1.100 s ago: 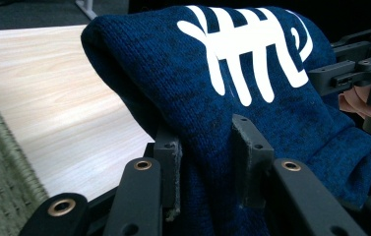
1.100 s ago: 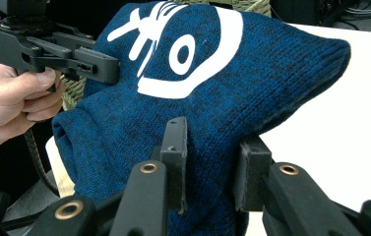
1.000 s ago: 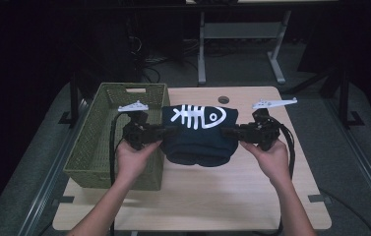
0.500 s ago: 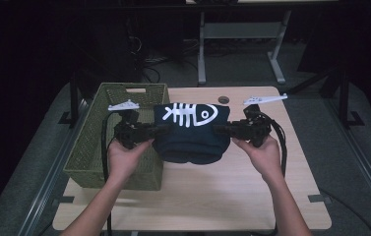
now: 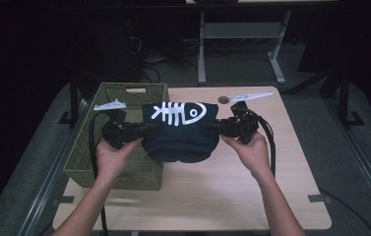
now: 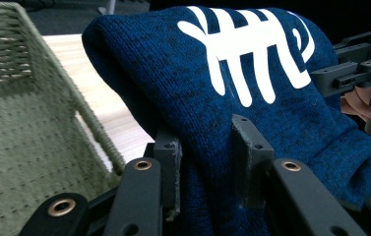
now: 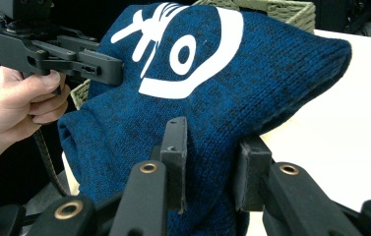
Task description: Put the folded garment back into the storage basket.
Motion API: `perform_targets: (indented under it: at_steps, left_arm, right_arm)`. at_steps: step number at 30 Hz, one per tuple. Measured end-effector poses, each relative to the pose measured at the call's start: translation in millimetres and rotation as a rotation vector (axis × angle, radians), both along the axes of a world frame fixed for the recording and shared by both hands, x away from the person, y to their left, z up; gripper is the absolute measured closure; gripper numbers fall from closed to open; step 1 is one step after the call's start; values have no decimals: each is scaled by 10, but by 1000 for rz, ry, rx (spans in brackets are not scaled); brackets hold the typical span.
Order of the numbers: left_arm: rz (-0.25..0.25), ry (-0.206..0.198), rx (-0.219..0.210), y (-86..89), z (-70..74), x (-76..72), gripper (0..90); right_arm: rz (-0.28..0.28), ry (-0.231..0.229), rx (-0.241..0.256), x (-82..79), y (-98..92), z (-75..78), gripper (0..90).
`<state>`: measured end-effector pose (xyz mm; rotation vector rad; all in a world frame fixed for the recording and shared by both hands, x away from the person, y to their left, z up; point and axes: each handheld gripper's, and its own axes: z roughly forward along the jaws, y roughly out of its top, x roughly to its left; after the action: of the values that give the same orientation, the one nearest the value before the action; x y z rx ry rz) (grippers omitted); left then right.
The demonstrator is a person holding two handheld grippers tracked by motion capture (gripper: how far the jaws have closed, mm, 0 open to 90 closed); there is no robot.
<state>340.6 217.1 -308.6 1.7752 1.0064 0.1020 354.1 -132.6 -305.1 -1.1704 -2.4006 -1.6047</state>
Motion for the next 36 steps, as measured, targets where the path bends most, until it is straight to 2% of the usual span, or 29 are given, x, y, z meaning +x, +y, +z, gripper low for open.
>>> perform_targets:
  at_steps: [7, 10, 24, 27, 29, 36]
  left_arm:
    - [18, 4, -4, 169, 21, -3, 679]
    - [19, 12, -21, 243, 12, 12, 679]
    - [57, 18, -12, 452, 19, 13, 680]
    - [62, 21, -11, 479, 18, 18, 680]
    - [56, 41, -15, 530, 12, 45, 679]
    - [69, 44, 6, 630, 15, 60, 678]
  right_arm:
    - [22, -9, -10, 39, 178, 33, 706]
    - [22, -8, 3, 64, 231, 35, 706]
    - [30, 5, 35, 152, 459, 34, 707]
    - [32, 10, 32, 173, 505, 22, 707]
    - [33, 11, 28, 190, 537, 14, 707]
    - [42, 14, 12, 245, 671, -10, 707]
